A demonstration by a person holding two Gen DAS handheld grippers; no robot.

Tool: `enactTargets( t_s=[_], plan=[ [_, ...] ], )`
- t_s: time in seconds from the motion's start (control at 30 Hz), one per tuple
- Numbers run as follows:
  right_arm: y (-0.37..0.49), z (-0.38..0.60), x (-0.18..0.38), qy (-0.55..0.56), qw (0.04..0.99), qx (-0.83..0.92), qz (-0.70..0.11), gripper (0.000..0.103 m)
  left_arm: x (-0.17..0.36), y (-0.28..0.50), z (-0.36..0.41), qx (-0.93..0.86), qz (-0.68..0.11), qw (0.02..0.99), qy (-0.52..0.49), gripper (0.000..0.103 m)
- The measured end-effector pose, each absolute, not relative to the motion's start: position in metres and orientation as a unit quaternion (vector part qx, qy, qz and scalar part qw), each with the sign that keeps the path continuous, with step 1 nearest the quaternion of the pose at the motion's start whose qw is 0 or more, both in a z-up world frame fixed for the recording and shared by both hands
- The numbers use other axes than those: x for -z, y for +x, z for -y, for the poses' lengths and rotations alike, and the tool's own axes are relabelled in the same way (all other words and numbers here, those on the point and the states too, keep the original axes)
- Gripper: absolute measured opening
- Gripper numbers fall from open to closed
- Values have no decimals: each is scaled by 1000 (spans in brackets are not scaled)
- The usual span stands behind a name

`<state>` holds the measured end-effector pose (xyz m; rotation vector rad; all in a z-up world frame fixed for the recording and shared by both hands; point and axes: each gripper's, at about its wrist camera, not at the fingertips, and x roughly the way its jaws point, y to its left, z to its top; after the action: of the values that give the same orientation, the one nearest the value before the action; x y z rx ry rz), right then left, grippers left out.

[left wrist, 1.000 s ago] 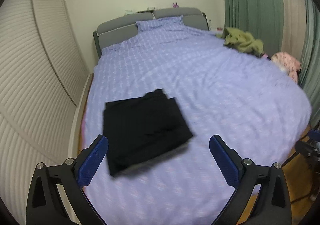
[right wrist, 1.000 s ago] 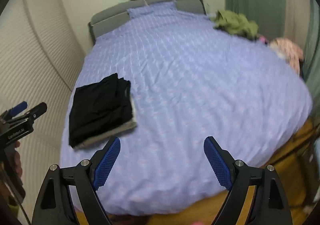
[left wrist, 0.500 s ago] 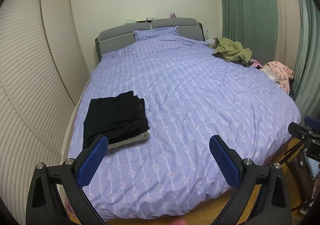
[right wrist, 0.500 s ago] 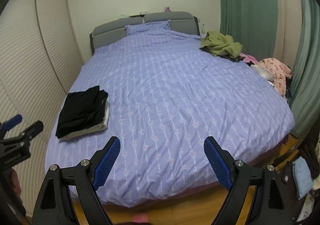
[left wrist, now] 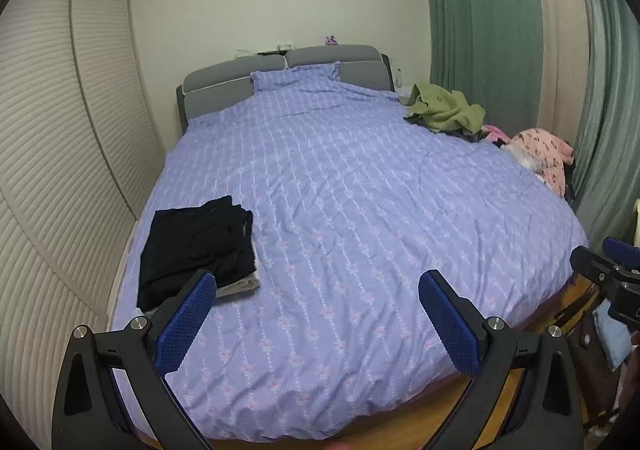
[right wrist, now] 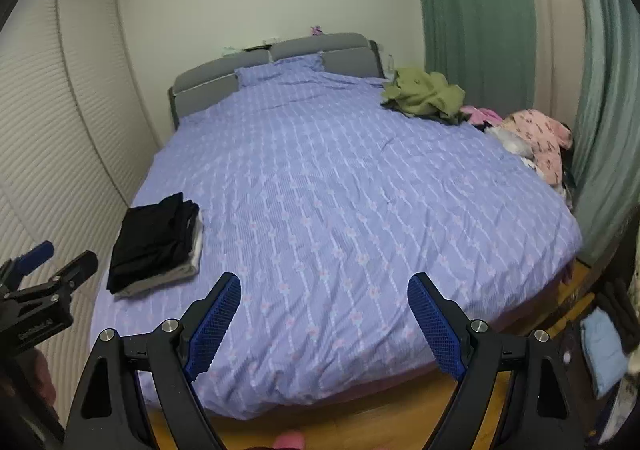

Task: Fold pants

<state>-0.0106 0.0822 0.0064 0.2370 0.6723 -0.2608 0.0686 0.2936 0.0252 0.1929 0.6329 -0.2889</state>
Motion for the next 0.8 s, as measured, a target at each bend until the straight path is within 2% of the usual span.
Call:
enactTargets(
  t_s=[0.37, 0.8],
  plan=[
    [-35, -8, -16, 68, 940, 67, -329, 87, -28, 15, -231, 84, -300, 949, 53, 103],
    [-54, 24, -18, 69, 944, 42, -320, 87, -35, -12, -199, 80, -292, 951, 59, 103]
  ],
)
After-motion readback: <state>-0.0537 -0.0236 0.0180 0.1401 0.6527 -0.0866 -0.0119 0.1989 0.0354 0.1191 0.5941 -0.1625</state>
